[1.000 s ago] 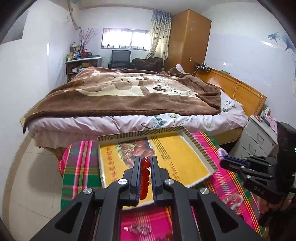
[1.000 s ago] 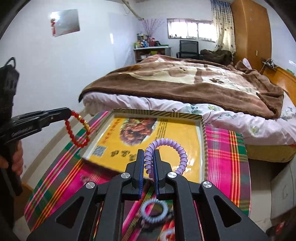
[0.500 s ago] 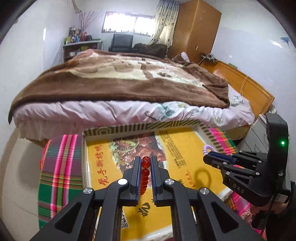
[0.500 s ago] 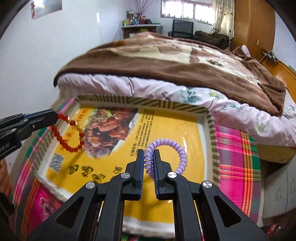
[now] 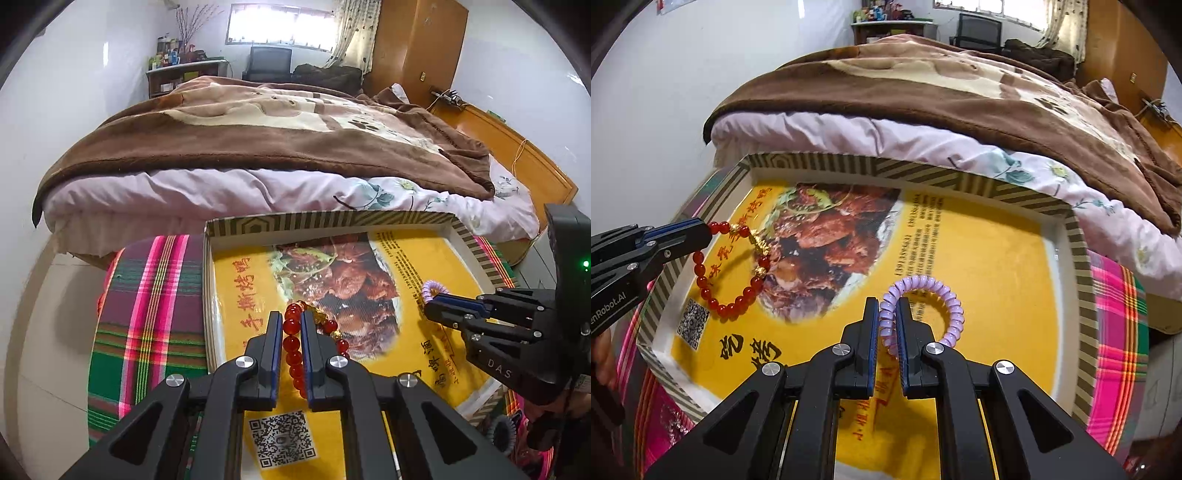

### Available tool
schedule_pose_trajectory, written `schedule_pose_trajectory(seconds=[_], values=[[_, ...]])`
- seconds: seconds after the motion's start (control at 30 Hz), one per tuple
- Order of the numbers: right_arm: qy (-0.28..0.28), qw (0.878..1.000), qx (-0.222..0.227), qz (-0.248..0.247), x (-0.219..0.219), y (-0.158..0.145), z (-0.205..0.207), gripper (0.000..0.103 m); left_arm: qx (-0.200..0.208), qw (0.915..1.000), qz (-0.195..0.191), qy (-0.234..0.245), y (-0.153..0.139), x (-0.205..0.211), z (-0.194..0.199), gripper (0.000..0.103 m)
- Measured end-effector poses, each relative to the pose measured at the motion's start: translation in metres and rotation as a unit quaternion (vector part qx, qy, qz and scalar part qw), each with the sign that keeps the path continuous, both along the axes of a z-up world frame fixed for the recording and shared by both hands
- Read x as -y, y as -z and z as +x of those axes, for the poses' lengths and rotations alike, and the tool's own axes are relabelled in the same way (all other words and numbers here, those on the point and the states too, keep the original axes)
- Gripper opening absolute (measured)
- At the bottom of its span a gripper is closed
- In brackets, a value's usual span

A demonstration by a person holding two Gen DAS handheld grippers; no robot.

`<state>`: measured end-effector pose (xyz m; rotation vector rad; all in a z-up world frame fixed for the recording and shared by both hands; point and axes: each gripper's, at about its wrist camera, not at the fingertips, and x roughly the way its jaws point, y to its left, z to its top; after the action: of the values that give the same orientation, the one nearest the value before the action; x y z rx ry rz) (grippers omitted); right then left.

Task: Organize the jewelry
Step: 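Open the left tool over the tray while the right tool releases the lavender coil beside it, then move the right tool to the black band and grasp it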

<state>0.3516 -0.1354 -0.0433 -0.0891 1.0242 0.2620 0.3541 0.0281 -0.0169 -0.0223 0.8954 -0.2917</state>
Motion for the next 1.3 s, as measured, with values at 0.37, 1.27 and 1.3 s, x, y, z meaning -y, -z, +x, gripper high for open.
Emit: schedule_pose_trajectory(seconds=[0.37, 1.27, 1.3], values=[[0.020, 0.999, -0.013, 0.028, 0.006, 0.003, 0.003, 0.011, -0.012, 0.9999, 0.004, -0.005, 0.007, -0.001, -0.002, 0.029], [0.035, 0.992, 0.063, 0.106, 0.048, -0.068, -0.132, 0.026, 0.048, 0.9987, -0.016, 0.008, -0.046, -0.005, -0.153, 0.083], [0.036, 0.992, 0.063, 0.105, 0.050, -0.068, -0.139, 0.026, 0.051, 0.9986, -0.012, 0.008, -0.046, -0.005, -0.161, 0.083]])
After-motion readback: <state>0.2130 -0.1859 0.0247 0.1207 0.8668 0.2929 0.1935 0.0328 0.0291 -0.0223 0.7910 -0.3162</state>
